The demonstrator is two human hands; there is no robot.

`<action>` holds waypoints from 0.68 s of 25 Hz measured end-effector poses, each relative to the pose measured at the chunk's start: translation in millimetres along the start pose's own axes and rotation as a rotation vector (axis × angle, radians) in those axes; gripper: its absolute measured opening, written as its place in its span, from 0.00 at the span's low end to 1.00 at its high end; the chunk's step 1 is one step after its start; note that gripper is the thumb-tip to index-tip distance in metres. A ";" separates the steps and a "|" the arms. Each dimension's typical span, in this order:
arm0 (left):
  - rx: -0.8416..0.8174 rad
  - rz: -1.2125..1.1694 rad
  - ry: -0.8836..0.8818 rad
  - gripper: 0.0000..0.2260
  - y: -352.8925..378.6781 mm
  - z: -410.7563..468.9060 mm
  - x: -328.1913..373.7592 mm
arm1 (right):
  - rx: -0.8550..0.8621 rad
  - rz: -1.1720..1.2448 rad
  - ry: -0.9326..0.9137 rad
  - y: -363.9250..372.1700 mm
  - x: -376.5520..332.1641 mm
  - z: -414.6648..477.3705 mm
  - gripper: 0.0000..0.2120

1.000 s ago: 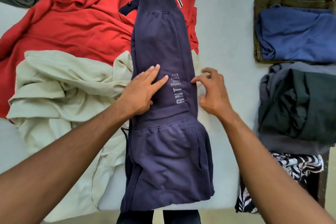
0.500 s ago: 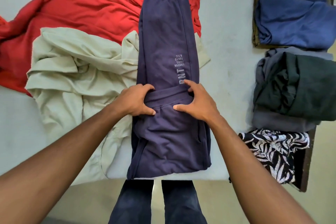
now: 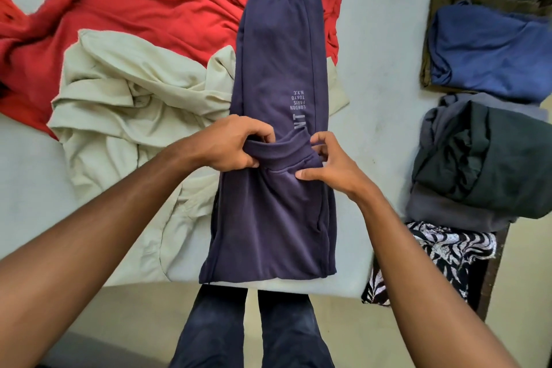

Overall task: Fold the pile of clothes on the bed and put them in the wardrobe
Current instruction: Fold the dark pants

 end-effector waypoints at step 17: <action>0.800 -0.149 -0.034 0.25 -222.5 147.9 -14.9 | 0.476 0.161 -0.366 -139.4 -172.4 145.7 0.23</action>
Point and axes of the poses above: each hand's wrist, its own z-axis towards the middle knuckle, its own y-axis out of the palm, x = y × z, the point moved 6 cm from there along z, towards the middle knuckle, and after that the axes turned 2 degrees about -z, right-handed, at the moved point
